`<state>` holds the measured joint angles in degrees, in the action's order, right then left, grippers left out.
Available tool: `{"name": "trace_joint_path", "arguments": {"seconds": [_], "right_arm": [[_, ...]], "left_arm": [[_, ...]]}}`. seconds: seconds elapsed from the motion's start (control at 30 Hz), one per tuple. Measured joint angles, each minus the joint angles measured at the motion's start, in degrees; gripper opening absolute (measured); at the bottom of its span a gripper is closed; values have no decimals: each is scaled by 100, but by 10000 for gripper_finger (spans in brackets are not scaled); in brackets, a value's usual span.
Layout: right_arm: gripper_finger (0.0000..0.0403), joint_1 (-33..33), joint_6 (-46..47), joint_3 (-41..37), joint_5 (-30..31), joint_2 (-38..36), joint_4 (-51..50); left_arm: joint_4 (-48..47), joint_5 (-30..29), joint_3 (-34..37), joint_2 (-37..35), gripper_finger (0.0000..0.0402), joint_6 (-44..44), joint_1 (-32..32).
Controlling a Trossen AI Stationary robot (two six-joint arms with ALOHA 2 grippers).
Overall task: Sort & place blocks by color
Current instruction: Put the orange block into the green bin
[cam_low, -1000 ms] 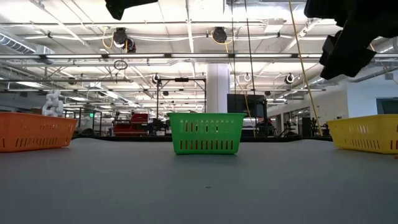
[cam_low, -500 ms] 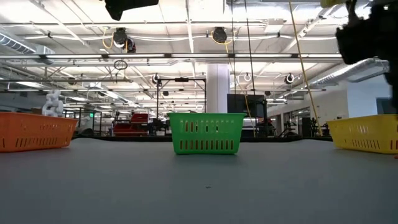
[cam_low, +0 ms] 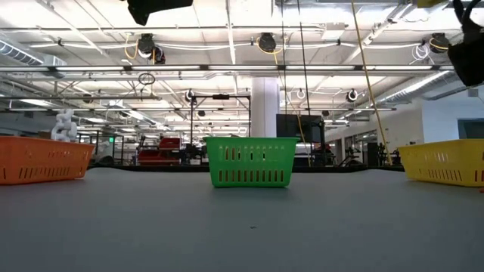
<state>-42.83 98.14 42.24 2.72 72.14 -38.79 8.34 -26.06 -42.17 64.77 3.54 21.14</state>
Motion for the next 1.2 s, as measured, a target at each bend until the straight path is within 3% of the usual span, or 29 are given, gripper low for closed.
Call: {"name": "trace_joint_path", "arguments": {"seconds": [0.37,0.63,1.03,1.2], "right_arm": [[165,-500,271,-146,302,0,-66],[168,-529,25,-676,332,0,685],[256,-529,-138,-822,192,-2,946],[276,-525,155,-822,468,-2,946]], "left_arm": [[0,0,2,2,175,25,-1],[0,1,0,2,175,71,-1],[0,1,0,2,175,74,-35],[0,0,0,2,175,89,-39]]}}
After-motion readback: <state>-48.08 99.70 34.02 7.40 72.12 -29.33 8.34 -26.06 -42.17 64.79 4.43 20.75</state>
